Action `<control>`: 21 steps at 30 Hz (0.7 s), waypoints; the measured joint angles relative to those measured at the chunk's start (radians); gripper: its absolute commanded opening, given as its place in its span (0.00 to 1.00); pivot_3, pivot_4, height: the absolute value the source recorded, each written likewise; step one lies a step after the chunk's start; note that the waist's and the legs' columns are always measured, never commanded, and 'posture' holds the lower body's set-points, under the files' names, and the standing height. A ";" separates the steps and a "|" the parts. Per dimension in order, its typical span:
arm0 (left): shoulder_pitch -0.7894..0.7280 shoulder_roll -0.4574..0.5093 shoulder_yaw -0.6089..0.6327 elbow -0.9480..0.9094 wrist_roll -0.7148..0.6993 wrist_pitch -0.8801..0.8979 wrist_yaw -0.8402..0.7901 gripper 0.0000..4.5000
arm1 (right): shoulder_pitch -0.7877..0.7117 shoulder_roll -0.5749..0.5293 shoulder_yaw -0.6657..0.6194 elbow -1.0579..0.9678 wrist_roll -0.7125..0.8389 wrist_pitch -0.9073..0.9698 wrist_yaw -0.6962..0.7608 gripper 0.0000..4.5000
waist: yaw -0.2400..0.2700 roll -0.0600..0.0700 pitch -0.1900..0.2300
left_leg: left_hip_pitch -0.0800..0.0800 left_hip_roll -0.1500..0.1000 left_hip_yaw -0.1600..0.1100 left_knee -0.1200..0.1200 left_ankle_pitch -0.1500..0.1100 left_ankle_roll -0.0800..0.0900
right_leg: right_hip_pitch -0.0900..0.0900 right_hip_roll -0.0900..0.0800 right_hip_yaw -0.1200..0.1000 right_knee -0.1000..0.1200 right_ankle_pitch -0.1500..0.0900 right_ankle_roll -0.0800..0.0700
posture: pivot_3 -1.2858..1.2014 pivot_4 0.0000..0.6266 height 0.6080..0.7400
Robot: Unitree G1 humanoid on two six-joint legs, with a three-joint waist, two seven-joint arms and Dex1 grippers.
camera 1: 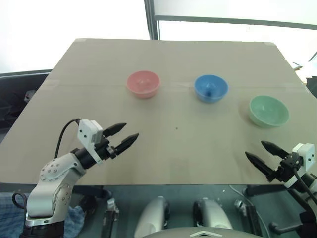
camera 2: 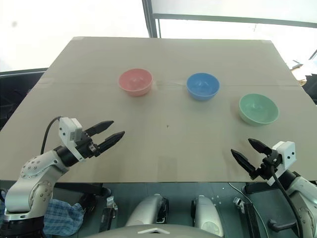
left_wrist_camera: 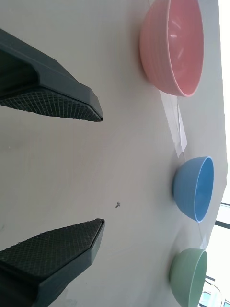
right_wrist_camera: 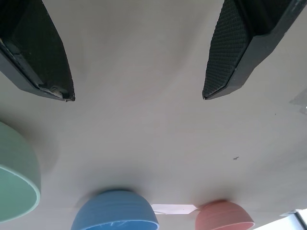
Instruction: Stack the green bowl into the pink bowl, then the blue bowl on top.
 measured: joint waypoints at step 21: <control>-0.016 -0.008 -0.030 0.001 0.000 -0.016 0.002 0.76 | 0.016 0.014 0.014 0.008 -0.013 -0.066 -0.002 1.00 | 0.000 0.000 0.000 | 0.000 0.000 0.000 0.000 0.000 0.000 | 0.000 0.000 0.000 0.000 0.000 0.000 | 0.52 0.24 1.00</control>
